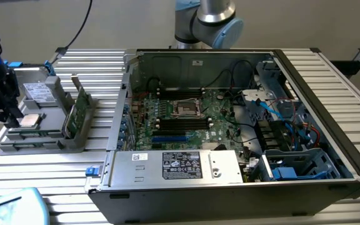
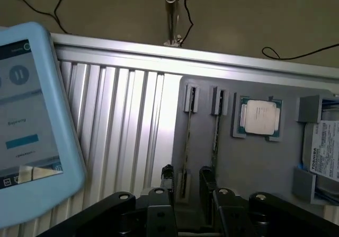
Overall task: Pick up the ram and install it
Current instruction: 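Pick up the ram and move it above insertion slot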
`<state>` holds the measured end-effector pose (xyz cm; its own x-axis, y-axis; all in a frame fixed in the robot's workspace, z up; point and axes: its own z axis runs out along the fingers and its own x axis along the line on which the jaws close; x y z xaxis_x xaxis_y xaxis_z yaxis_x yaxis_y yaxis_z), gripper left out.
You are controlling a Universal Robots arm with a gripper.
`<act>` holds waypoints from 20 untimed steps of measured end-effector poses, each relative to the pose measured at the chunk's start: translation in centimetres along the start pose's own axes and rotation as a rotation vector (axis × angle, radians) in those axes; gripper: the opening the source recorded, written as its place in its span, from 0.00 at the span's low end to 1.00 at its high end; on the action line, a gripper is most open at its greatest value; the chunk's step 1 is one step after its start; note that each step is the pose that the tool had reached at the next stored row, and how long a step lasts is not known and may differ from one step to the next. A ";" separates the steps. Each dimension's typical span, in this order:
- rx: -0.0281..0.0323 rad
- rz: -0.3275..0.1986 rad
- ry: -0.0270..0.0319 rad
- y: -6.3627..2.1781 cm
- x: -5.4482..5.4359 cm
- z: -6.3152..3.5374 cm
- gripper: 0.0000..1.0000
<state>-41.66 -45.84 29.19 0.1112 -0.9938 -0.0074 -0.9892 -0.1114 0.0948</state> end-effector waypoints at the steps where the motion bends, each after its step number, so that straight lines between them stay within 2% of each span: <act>1: 0.0000 0.000 0.0000 -0.03 0.0 0.18 0.34; 5: 0.0000 0.000 0.0000 -0.10 0.0 0.81 0.34; 20: -0.0001 0.000 0.0001 -0.10 0.0 0.81 0.34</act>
<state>-41.63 -45.85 28.37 0.1113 -0.9938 -0.0074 -0.9892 -0.1115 0.0949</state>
